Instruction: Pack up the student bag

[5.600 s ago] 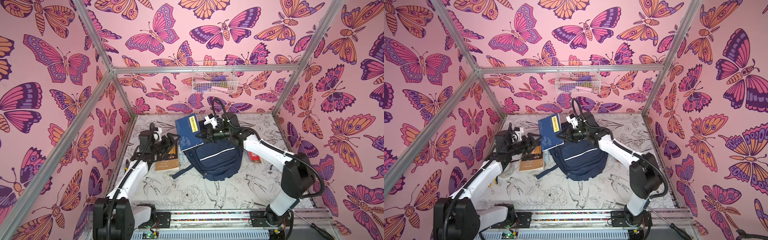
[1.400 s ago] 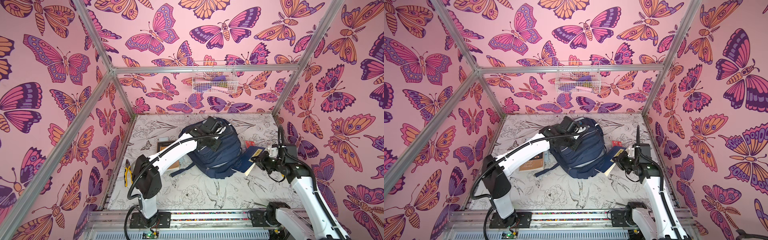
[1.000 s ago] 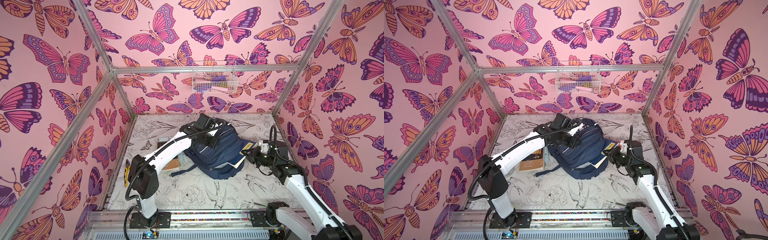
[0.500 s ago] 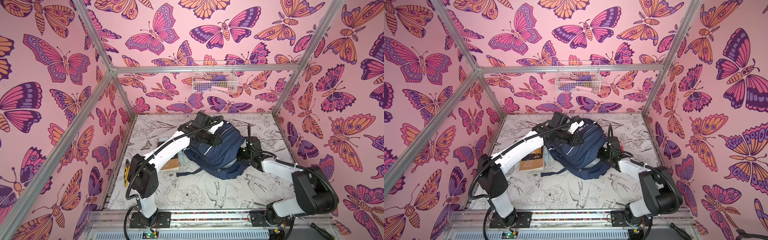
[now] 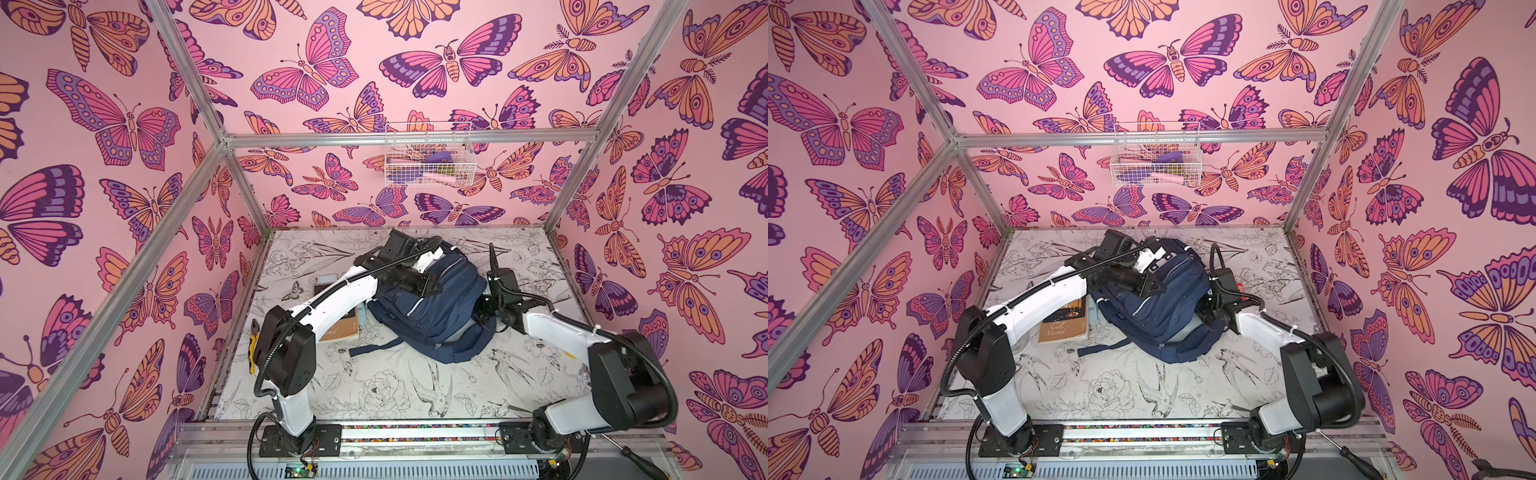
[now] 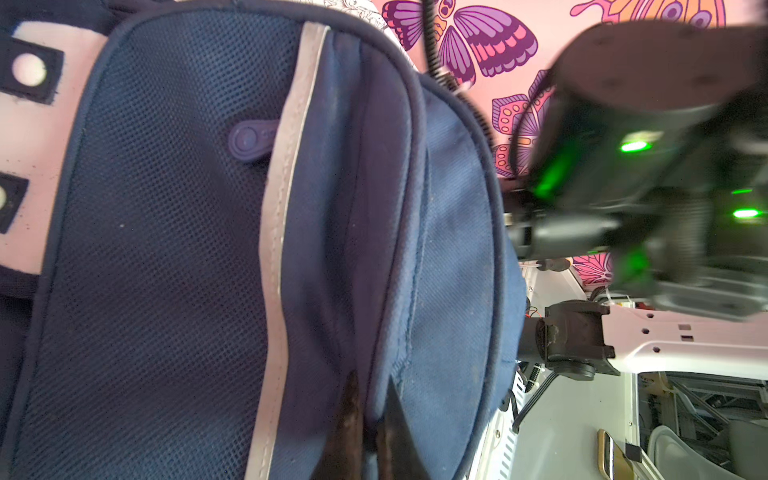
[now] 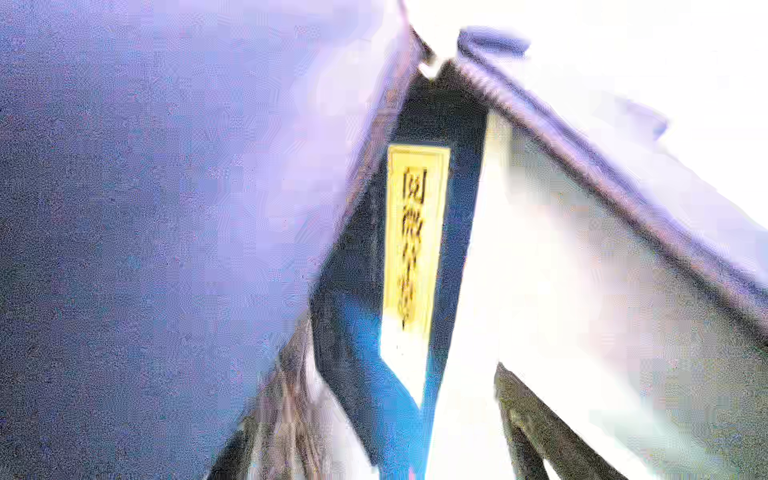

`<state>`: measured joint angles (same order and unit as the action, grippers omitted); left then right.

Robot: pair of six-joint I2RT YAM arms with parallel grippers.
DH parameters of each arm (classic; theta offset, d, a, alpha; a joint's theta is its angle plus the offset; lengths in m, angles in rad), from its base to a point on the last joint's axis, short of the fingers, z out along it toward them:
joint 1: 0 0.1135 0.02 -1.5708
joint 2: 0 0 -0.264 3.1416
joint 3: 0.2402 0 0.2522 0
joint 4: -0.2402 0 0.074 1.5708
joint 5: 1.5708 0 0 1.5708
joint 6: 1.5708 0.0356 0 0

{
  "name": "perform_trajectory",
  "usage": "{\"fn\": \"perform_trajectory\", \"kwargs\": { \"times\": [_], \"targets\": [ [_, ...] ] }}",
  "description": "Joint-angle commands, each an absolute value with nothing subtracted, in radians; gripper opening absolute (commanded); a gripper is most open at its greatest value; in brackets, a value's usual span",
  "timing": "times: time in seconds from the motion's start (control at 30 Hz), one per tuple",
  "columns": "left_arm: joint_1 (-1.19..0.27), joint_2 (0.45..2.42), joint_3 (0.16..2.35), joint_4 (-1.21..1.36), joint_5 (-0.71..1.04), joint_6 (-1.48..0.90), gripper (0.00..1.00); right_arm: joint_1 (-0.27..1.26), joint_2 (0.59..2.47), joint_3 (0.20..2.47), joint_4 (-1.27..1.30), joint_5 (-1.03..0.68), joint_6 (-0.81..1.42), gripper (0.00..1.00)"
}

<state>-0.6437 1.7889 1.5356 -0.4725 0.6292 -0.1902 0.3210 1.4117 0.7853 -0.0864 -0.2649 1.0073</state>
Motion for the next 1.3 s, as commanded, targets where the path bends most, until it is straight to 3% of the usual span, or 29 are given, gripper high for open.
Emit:
{"fn": "perform_trajectory", "kwargs": {
  "times": [0.0,0.4,0.53,0.63,0.77,0.97,1.07,1.27],
  "targets": [
    [-0.63,1.751,1.525,-0.396,0.678,-0.158,0.0,0.305,1.31,0.835,-0.388,-0.126,0.907,0.88],
    [-0.637,1.794,1.45,-0.395,0.696,-0.152,0.0,0.216,1.017,0.945,-0.905,0.157,0.745,0.75],
    [-0.646,1.805,1.426,-0.396,0.689,-0.169,0.01,0.216,0.947,0.944,-0.851,0.057,0.7,0.7],
    [-0.647,1.801,1.408,-0.39,0.672,-0.189,0.27,0.221,0.968,0.937,-0.716,-0.109,0.689,0.65],
    [-0.648,1.753,1.384,-0.371,0.61,-0.251,0.42,0.292,1.06,0.987,-0.592,-0.215,0.681,0.6],
    [-0.622,1.567,1.287,-0.353,0.409,-0.321,0.59,0.484,1.19,1.047,-0.449,-0.233,0.7,0.59],
    [-0.571,1.458,1.184,-0.356,0.249,-0.414,0.62,0.56,1.263,1.084,-0.414,-0.25,0.709,0.6],
    [-0.32,1.21,0.927,-0.412,0.168,-0.63,0.67,0.682,1.407,1.181,-0.4,-0.274,0.691,0.59]
  ]
}}
